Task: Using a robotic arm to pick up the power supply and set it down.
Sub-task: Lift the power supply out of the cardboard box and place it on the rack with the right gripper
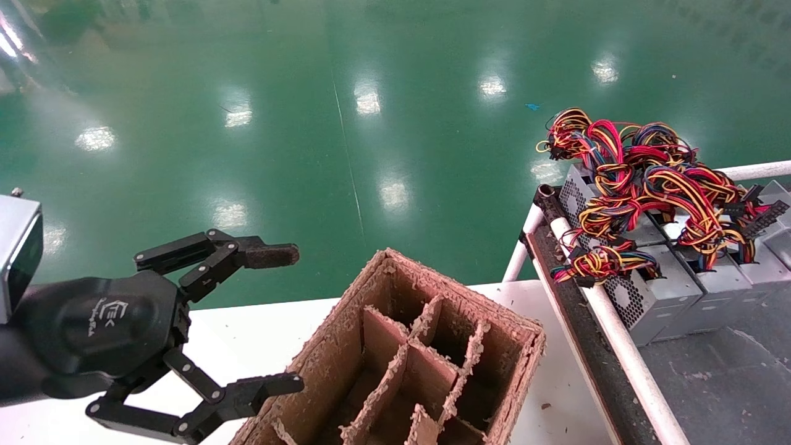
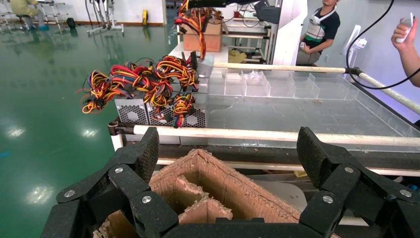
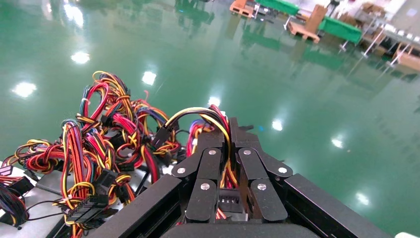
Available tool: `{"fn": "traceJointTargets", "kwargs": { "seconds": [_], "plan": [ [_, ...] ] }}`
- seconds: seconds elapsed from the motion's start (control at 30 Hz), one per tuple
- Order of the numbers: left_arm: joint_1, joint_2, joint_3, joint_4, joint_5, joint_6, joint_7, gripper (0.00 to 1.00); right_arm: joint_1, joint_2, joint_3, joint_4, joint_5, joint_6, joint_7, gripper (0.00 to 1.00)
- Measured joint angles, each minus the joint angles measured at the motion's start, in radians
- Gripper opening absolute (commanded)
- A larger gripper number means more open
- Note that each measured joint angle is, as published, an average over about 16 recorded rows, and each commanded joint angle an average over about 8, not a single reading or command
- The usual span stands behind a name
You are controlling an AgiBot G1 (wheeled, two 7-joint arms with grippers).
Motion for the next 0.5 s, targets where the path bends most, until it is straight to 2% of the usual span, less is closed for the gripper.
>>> {"fn": "traceJointTargets", "kwargs": {
  "seconds": [0.5],
  "plan": [
    [0.000, 0.000, 0.000, 0.000, 0.000, 0.000, 0.000, 1.00, -0.076, -0.084, 0.020, -0.099, 0.034, 0.033, -0.039, 0.00]
  ]
}}
